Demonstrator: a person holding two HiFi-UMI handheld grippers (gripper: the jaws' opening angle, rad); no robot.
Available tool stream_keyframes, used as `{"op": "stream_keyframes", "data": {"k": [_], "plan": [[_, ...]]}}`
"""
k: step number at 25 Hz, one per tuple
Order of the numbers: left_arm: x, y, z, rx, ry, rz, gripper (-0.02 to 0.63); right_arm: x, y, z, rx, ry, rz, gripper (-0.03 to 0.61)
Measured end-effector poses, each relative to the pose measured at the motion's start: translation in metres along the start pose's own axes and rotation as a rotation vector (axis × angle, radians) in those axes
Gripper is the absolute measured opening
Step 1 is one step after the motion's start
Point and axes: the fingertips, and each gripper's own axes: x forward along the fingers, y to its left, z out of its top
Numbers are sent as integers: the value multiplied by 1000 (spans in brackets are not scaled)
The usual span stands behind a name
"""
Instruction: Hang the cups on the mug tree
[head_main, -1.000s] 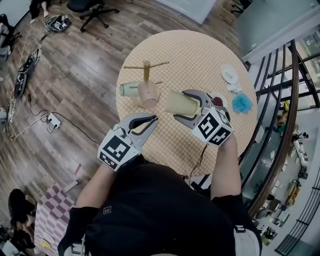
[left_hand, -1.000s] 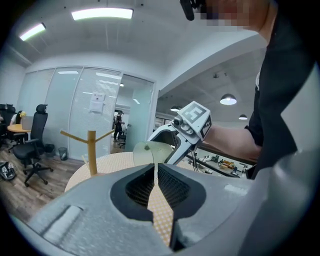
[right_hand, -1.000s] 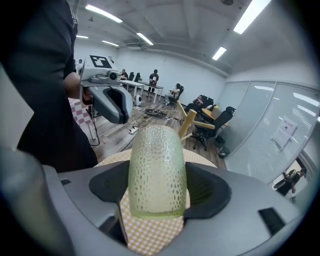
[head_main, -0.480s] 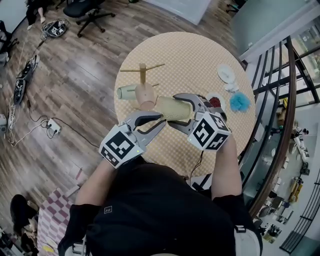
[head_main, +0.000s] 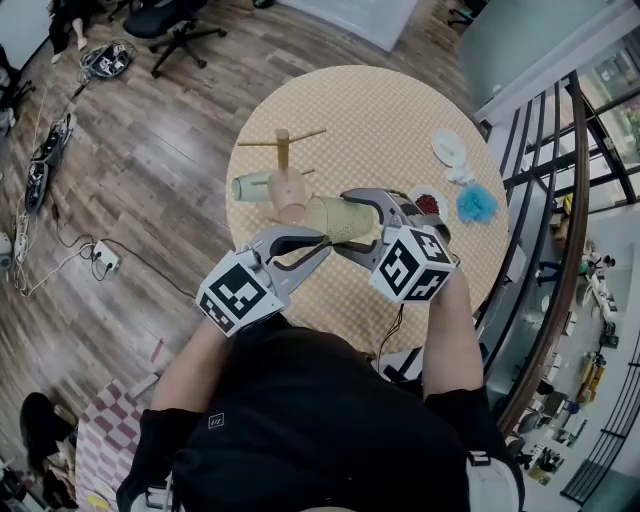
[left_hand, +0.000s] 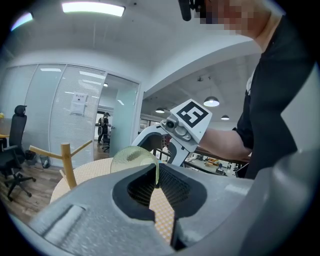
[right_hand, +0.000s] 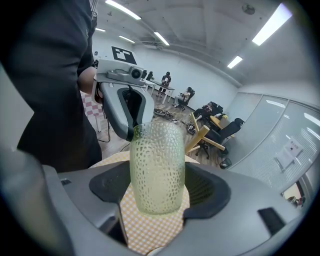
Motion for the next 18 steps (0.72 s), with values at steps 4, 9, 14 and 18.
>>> {"op": "stream_keyframes", "data": {"k": [4,9,14,18], "plan": [[0,-2,0,19,7,-24,26,1,1,1,-11,20,3,344],[4,-6,6,24,4,-60,32,-2,2,4,-14,27,6,344],[6,-6,8,26,6,-62,32,-4,1,7,-8,21,0,344],[6,-8,12,18,-18,-79,25,-5,1,9,15,-5,-6,344]]}}
